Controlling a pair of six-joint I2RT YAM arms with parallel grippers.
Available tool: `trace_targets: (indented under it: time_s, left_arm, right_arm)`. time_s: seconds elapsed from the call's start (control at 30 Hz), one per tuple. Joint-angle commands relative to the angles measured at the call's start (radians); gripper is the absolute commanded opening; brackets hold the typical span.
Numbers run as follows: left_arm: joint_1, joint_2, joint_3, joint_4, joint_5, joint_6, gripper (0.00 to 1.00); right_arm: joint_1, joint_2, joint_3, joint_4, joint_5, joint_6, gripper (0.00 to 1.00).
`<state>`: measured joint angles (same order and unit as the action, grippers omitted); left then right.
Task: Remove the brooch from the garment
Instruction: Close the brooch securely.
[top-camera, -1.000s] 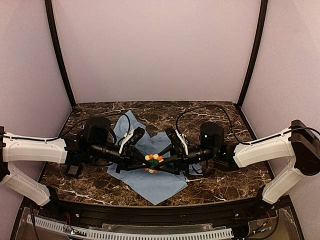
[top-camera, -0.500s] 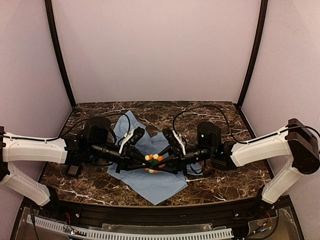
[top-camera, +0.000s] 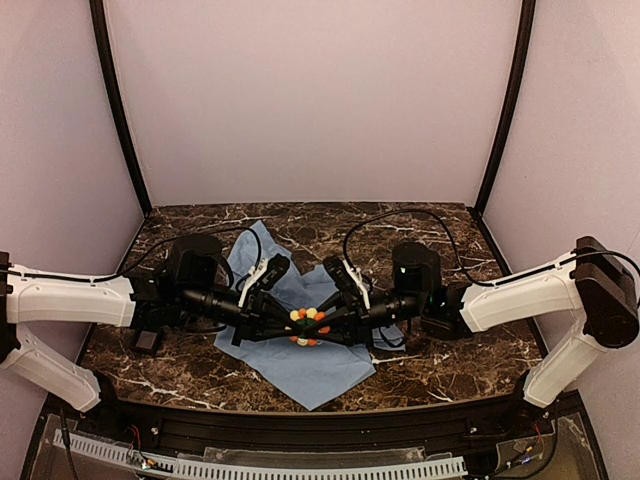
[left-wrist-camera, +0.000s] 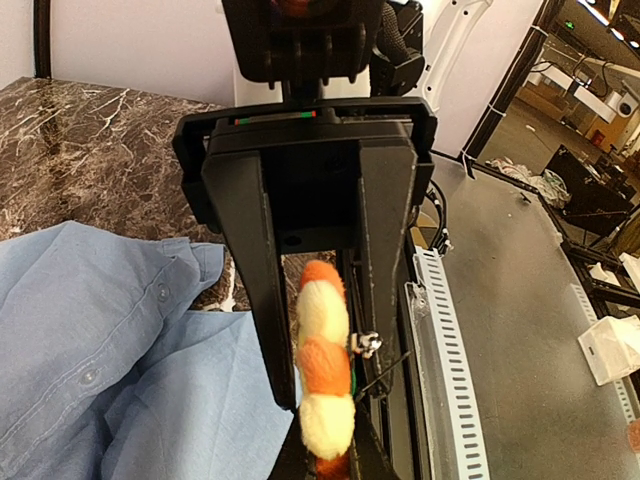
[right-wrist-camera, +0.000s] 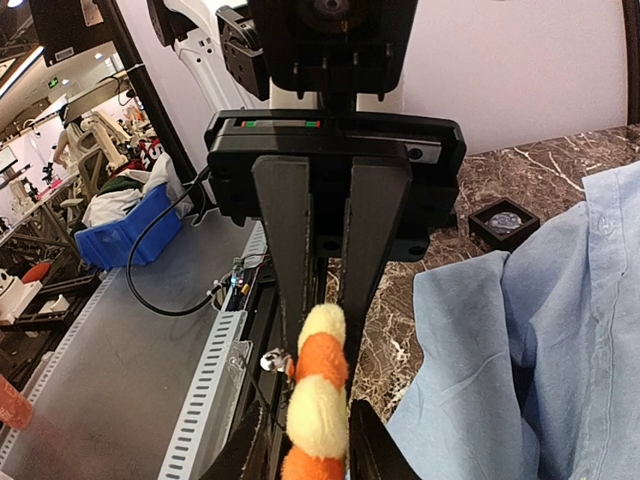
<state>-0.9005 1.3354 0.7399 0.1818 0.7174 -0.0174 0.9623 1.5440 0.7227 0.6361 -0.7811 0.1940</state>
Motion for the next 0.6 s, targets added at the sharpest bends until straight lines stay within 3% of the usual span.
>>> trace_targets:
  time_s: [0.0,0.57]
  left_arm:
    - [0.002,-0.002,0.023,-0.012,0.014,0.011,0.01]
    - [0.002,-0.008,0.021,-0.009,0.017,0.01,0.01]
  right_arm:
    - [0.01,0.01,0.025,-0.006,0.024,0.011,0.26]
    - [-0.006,0.022,0.031,-0.008,0.066,0.102,0.19]
